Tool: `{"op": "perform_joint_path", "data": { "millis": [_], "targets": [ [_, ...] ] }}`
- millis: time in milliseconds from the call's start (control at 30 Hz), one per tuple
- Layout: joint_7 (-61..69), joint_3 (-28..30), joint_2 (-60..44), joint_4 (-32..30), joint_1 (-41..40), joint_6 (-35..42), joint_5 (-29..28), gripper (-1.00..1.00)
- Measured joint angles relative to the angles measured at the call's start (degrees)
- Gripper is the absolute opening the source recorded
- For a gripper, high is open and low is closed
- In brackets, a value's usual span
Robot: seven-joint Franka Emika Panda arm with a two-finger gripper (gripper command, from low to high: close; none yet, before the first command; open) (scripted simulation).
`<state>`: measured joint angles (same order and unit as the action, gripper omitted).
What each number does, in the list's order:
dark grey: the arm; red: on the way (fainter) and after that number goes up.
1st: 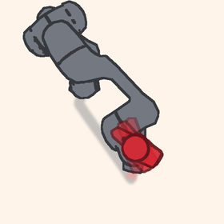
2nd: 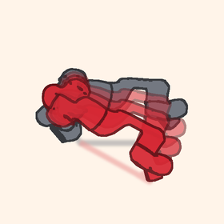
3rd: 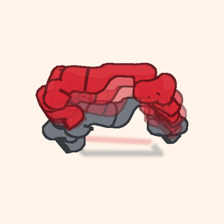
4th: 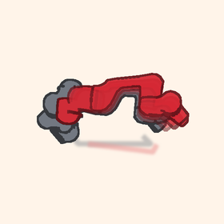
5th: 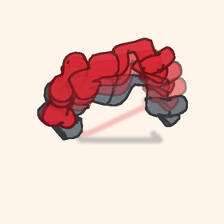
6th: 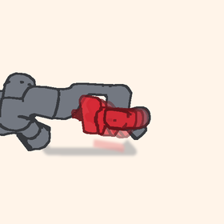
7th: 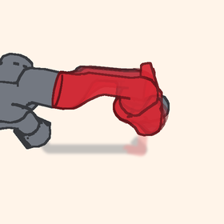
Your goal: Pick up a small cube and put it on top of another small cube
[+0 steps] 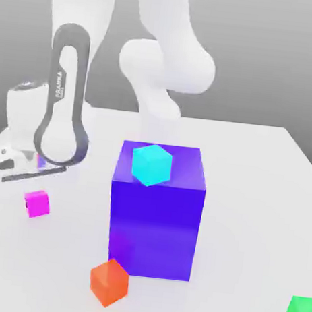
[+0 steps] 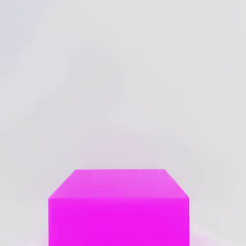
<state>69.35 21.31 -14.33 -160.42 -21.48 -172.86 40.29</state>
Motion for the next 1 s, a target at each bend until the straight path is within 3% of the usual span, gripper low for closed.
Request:
{"op": "perform_joint_path", "data": {
  "millis": [333,533,767,900,1000],
  "targets": [
    [-14.80,18.21,7.06,-2.20,13.21,4.03,-20.04,-1.00],
    [-24.67,24.60,11.46,-3.84,16.26,5.80,-33.34,-1.00],
    [-33.36,25.58,15.32,-5.33,15.01,7.84,-44.40,-1.00],
    [-39.40,22.90,13.28,1.51,14.63,13.21,-47.92,-1.00],
    [-43.51,18.29,11.06,7.56,23.90,17.11,-48.22,-1.00]
  ]
}}
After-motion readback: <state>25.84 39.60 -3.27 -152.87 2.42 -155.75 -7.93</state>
